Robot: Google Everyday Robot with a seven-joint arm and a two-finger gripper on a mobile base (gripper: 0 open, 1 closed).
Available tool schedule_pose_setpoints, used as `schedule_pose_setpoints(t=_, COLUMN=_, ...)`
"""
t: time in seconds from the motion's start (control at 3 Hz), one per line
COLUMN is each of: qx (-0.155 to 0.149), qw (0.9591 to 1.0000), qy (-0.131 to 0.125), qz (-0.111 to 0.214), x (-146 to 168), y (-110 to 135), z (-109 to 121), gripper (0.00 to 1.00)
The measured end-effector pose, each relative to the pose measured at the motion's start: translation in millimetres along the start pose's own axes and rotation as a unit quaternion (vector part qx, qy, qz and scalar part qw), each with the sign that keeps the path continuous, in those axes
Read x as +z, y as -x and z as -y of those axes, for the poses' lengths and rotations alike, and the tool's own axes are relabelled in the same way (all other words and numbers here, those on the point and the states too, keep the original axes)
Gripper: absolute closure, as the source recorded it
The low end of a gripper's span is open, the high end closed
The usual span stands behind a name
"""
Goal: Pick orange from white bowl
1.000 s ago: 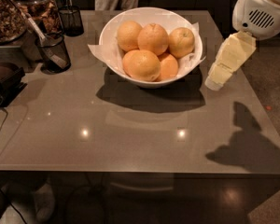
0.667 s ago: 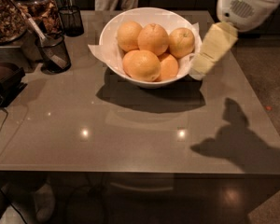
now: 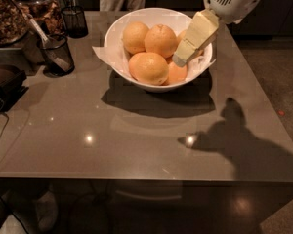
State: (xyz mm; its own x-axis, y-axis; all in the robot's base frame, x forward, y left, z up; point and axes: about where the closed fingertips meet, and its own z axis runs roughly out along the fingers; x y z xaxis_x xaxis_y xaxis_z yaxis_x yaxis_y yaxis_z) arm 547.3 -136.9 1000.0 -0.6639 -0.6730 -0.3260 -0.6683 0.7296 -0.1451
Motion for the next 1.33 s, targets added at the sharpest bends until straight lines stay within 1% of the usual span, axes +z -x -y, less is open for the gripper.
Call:
schedule_pose_setpoints(t=0.33, qx=0.016, qw=0.9996, qy=0.009, qz=0.020, x=3.1, y=7.1, z=-1.0, gripper=0.00)
schedule_pose_setpoints(t=0.67, qx=0.061, qw=0.9977, qy=0.014, qz=0.026, x=9.6, y=70.3, z=-12.8, gripper=0.00)
schedule_pose_setpoints(t=1.0, qx=0.059, qw=0.9976, qy=0.014, qz=0.033, x=10.2, y=76.2, z=-15.2, gripper=0.00)
schedule_pose_setpoints(t=1.33, qx=0.076, qw=0.9958, qy=0.014, qz=0.049, x=13.6, y=88.7, z=-16.6, gripper=0.00)
